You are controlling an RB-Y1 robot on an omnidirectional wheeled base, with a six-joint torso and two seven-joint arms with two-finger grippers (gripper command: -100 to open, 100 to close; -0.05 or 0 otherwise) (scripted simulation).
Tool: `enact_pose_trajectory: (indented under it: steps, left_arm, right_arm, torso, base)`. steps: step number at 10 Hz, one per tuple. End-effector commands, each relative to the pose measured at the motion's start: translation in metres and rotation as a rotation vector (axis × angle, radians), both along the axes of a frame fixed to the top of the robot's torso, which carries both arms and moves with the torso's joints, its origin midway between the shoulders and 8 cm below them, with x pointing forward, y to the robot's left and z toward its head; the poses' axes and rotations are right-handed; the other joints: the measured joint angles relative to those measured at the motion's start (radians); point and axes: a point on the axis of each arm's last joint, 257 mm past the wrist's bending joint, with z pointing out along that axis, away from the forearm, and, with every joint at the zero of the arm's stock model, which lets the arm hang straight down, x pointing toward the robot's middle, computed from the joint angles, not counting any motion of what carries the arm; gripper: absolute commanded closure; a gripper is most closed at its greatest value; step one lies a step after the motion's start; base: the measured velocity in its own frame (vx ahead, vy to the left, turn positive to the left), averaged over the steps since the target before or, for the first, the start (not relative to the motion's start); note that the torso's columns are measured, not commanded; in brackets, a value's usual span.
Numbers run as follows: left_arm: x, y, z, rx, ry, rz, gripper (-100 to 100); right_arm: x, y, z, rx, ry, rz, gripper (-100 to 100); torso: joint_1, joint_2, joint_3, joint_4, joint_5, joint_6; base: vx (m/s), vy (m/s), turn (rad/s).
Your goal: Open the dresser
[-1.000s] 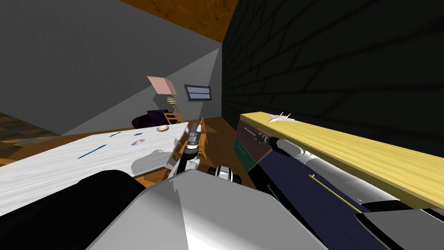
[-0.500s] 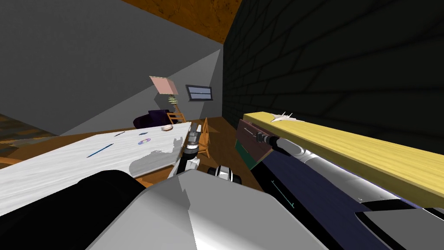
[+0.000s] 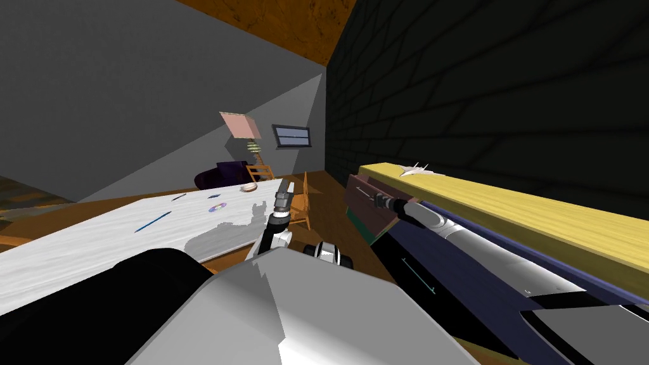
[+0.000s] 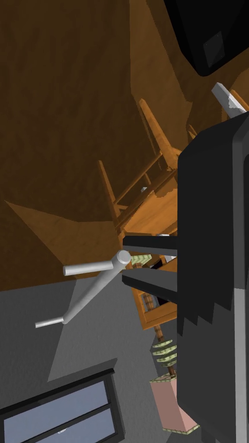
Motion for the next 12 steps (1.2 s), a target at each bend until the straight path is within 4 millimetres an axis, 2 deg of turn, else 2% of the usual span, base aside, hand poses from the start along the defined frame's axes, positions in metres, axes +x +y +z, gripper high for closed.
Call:
enact_pose_trajectory:
  steps: [1,5,6,7,12]
  left_arm:
    - [0.000,0.000,0.000,0.000,0.000,0.000,0]
    - [0.000,0.000,0.000,0.000,0.000,0.000,0]
    - [0.000,0.000,0.000,0.000,0.000,0.000,0]
    - [0.000,0.000,0.000,0.000,0.000,0.000,0]
    - [0.000,0.000,0.000,0.000,0.000,0.000,0]
  right_arm:
    - [-0.001,0.002,0.015,-0.001,0.005,0.015,-100]
    - [-0.003,0.004,0.049,-0.005,0.005,0.041,-100]
    - [-0.001,0.003,0.043,-0.004,0.003,0.035,-100]
    - [-0.001,0.003,0.044,-0.004,0.005,0.037,0]
    - [-0.001,0.003,0.044,-0.004,0.005,0.037,0]
  torso:
    - [-0.007,-0.003,-0.002,0.002,0.000,0.000]
    - [-0.001,0.001,0.001,0.003,0.001,0.001]
    - [-0.001,0.002,0.001,0.004,0.001,0.001]
    - [-0.002,0.003,0.002,0.004,0.001,0.000]
    - [-0.001,0.002,0.001,0.003,0.001,0.001]
  base:
    - [0.002,0.049,-0.081]
    - [0.033,0.038,-0.072]
    - [0.015,0.016,-0.015]
    - [0.000,0.000,0.000]
    - [0.000,0.000,0.000]
